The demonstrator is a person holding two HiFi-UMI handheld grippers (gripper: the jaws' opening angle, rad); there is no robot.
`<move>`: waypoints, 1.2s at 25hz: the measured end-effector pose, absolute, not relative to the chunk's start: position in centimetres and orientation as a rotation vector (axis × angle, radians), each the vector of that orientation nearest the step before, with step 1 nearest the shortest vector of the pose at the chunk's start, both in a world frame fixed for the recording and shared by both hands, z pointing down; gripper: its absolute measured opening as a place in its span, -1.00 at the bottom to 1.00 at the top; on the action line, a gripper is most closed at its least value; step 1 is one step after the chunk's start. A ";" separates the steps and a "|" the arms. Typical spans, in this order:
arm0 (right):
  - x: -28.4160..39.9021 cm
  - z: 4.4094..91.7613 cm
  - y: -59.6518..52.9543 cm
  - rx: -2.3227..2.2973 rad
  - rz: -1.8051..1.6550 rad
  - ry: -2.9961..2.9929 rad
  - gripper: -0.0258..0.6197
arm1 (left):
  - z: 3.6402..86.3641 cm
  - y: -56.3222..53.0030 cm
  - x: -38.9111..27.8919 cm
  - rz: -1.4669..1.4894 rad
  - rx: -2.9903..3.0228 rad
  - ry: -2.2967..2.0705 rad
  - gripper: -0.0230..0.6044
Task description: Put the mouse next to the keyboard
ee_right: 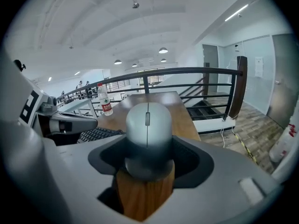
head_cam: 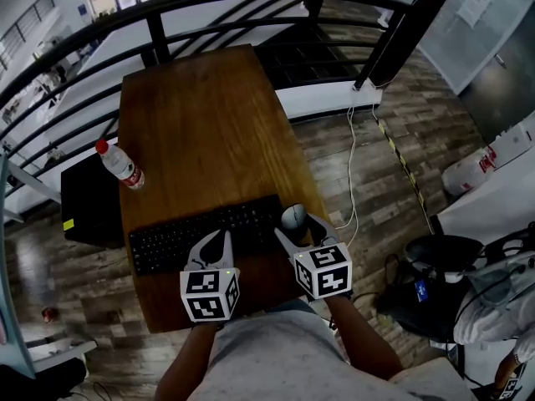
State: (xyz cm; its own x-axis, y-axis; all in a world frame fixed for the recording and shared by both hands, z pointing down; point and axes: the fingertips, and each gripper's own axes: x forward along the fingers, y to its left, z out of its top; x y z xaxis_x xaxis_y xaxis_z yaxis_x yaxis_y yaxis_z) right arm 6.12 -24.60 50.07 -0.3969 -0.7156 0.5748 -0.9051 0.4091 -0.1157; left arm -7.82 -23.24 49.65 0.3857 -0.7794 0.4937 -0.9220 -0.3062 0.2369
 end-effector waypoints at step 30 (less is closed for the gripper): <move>12.4 59.9 -29.8 1.267 0.807 -1.910 0.02 | 51.7 -26.8 -5.9 0.428 2.049 -1.550 -0.95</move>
State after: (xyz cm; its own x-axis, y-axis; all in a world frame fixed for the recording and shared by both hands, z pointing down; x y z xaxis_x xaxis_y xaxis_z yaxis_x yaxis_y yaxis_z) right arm 12.37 -29.77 59.93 -0.2794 -0.5032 0.8178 -0.9371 0.3285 -0.1181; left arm -5.94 -26.79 51.68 0.2911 -0.7866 0.5446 -0.9545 -0.2006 0.2204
